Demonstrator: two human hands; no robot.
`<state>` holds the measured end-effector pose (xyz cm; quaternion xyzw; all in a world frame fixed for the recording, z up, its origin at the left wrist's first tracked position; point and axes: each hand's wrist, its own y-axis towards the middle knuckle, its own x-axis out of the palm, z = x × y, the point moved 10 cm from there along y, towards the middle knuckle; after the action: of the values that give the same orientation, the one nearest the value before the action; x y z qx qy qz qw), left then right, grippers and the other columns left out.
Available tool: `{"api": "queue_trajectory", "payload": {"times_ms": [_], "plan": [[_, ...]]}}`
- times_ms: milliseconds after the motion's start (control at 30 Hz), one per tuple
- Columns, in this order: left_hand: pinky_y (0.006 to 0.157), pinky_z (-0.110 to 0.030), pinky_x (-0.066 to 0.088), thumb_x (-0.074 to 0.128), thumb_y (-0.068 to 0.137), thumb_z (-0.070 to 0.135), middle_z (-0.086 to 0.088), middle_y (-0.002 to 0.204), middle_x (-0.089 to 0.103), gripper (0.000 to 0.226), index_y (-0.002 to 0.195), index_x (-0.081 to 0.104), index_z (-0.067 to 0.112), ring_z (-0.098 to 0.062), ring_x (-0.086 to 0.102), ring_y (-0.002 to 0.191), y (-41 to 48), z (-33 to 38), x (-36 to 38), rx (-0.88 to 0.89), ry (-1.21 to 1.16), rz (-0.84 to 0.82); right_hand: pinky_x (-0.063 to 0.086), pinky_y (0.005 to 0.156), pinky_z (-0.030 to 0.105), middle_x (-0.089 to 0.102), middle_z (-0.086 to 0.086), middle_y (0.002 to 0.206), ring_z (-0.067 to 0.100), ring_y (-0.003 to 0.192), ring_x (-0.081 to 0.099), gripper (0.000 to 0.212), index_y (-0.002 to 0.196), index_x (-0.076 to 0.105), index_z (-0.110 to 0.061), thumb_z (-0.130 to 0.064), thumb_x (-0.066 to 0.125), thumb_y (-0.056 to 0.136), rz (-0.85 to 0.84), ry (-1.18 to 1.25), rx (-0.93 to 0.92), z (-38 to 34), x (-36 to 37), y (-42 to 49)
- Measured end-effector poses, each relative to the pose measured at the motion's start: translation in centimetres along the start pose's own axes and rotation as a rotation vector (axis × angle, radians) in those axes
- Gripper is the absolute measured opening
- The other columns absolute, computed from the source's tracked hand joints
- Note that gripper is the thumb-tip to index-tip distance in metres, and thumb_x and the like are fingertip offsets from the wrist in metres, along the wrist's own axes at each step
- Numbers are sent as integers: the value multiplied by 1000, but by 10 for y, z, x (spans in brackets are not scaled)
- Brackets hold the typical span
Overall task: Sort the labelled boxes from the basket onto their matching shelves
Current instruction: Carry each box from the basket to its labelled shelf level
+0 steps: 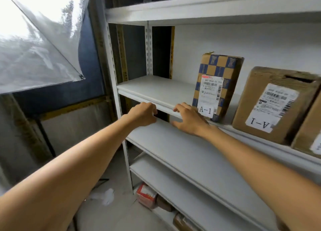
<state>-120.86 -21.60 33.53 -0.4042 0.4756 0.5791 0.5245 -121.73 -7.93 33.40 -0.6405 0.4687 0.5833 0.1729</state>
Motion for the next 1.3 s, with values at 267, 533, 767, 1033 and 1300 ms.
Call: {"api": "queue_trajectory", "payload": {"times_ms": [267,533,767,1033,1300], "plan": [[62,-26,45,59,89,19,-2,107,66,24,112,63,21,-17,59,82,-145,-88,6,-457,43,50,49,88,36,54,4,122,19,106,54,54,123,53,-16,-49,68,82,-336,97,-362,-114,87,-17],[89,-39,53,62,80,18,-6,114,67,34,114,64,20,-27,63,104,-418,-154,24,-995,-10,50,48,90,36,57,10,119,26,110,55,54,124,55,-9,-41,70,83,-587,197,-905,-316,157,-155],[79,-40,54,65,79,17,-11,93,64,12,90,62,18,-26,60,82,-684,-123,51,-1414,-117,105,39,87,30,55,8,124,26,115,51,54,129,52,-9,-40,65,87,-693,147,-1388,-456,156,-340],[83,-39,54,64,85,18,-7,112,63,32,116,60,12,-26,61,98,-897,-20,72,-1759,-171,190,45,80,33,57,7,121,23,104,54,54,127,51,-12,-42,66,84,-855,95,-1730,-548,134,-536],[85,-37,52,67,82,22,-7,116,62,38,119,59,15,-26,59,103,-1054,95,93,-2029,-160,246,46,91,37,53,9,125,26,110,53,55,129,49,-8,-41,65,88,-919,-24,-2042,-581,102,-726]]}}
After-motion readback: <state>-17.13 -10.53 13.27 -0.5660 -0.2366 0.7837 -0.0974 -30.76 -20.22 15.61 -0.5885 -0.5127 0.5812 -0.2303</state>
